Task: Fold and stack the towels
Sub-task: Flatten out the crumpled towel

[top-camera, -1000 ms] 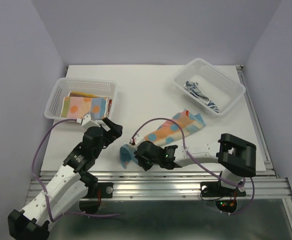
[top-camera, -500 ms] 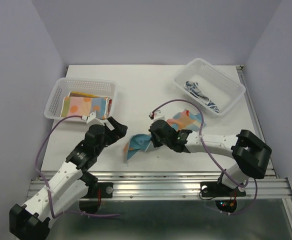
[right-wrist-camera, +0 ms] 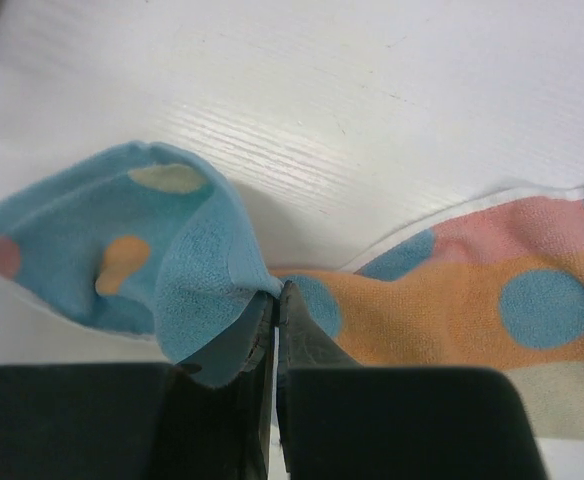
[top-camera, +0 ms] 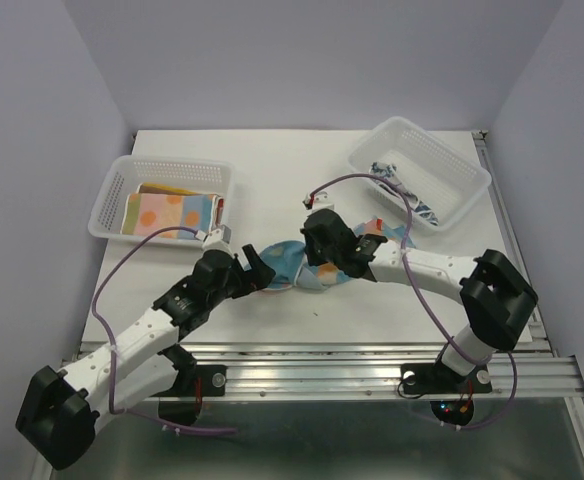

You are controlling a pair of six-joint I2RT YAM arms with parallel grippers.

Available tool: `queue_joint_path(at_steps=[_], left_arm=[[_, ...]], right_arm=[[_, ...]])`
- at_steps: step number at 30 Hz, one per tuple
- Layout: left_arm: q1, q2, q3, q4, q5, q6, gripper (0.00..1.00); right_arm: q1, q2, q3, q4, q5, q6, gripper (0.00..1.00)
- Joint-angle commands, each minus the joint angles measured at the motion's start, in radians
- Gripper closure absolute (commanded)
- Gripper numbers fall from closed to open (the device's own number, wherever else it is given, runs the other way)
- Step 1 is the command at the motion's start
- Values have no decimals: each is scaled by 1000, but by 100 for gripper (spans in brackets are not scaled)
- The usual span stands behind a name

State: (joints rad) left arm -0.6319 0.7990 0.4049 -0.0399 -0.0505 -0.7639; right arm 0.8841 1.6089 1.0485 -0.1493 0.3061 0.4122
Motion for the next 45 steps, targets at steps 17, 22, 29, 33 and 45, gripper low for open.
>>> queue_joint_path(at_steps=[17, 22, 29, 33, 45], left_arm=[[-6, 305, 116, -38, -381, -88, 4], [-6, 393, 178, -64, -402, -66, 29], [-6, 413, 176, -40, -327, -52, 65], [-6, 373, 150, -29, -310, -55, 100], [-9, 198, 279, -28, -331, 35, 100]], right_arm=[[-16, -35, -13, 27, -61, -32, 99], [-14, -53, -28, 27, -52, -33, 99], [-19, -55, -22, 11, -30, -18, 99], [-20, -58, -24, 19, -25, -15, 99], [-20, -228, 25, -25, 82, -105, 99]])
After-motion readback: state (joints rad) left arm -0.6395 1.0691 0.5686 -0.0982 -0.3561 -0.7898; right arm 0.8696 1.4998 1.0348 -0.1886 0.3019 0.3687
